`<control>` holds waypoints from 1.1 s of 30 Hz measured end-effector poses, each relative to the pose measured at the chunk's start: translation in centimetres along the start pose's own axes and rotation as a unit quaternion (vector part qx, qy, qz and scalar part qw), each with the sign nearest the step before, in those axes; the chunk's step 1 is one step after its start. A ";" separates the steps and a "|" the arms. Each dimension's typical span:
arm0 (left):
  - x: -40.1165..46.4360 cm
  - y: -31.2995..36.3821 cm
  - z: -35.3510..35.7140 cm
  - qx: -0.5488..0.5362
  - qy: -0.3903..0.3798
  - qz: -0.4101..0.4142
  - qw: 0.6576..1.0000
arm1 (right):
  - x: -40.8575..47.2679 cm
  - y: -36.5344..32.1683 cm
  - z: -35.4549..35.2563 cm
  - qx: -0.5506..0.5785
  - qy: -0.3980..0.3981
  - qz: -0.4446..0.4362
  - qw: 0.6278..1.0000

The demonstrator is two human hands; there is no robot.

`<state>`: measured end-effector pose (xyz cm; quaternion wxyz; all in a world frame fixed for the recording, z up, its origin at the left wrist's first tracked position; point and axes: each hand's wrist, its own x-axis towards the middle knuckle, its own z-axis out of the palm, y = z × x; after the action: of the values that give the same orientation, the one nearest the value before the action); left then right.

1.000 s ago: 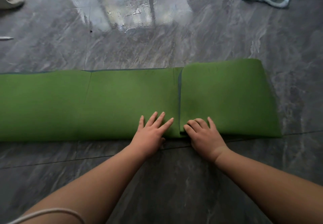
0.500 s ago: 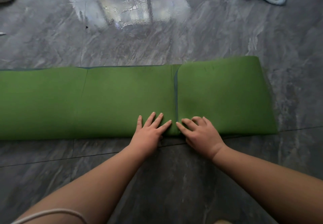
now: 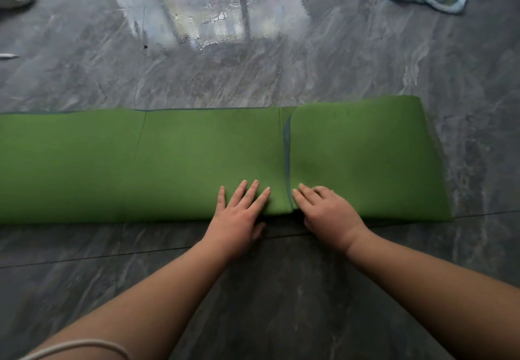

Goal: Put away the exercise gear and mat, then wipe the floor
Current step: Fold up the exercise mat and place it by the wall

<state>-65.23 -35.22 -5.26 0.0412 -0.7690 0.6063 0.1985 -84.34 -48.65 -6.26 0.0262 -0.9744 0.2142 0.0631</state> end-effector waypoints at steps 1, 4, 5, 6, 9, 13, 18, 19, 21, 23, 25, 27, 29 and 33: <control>-0.1 0.1 -0.5 0.007 0.012 -0.002 1.000 | 0.0 0.2 -0.9 0.023 0.016 0.012 1.000; -0.1 0.7 -2.6 -0.017 0.070 -0.022 0.997 | -0.4 0.0 -3.8 0.078 0.083 0.063 0.992; 0.1 1.0 -3.6 -0.040 0.081 -0.028 0.996 | -0.4 0.0 -4.9 0.099 0.110 0.075 0.986; 0.3 1.5 -4.7 -0.067 0.090 -0.031 0.993 | -0.3 0.2 -6.0 0.123 0.139 0.082 0.979; 0.9 3.3 -8.1 -0.161 0.154 -0.027 0.974 | 0.3 1.2 -9.2 0.196 0.236 0.089 0.948; 1.7 6.4 -12.5 -0.293 0.195 0.011 0.936 | 0.1 1.8 -13.7 0.308 0.340 0.130 0.879; 2.5 10.3 -15.6 -0.454 0.265 0.087 0.846 | -0.3 1.0 -17.8 0.419 0.401 0.190 0.792; 2.5 11.1 -15.9 -0.487 0.272 0.099 0.824 | -0.4 0.9 -18.1 0.432 0.413 0.194 0.778; 2.3 12.5 -16.1 -0.546 0.270 0.114 0.785 | -0.4 0.5 -18.5 0.444 0.426 0.199 0.763; 2.2 13.2 -15.6 -0.573 0.251 0.118 0.771 | -0.4 0.3 -18.3 0.466 0.435 0.191 0.746; 2.3 13.0 -14.7 -0.575 0.232 0.115 0.776 | -0.3 0.0 -17.8 0.498 0.429 0.182 0.731; 2.4 12.0 -13.9 -0.590 0.211 0.133 0.768 | -0.1 -0.4 -17.2 0.546 0.402 0.175 0.713; 2.2 10.5 -13.6 -0.569 0.197 0.151 0.784 | 0.4 -1.0 -16.8 0.568 0.379 0.175 0.710; 0.9 5.6 -13.9 -0.401 0.198 0.172 0.878 | 1.8 -3.0 -17.3 0.522 0.364 0.183 0.749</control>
<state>-66.79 -41.71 8.21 -0.4258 -0.6265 0.5934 0.2722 -79.56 -48.07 10.71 0.4391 -0.6998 0.3816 -0.4145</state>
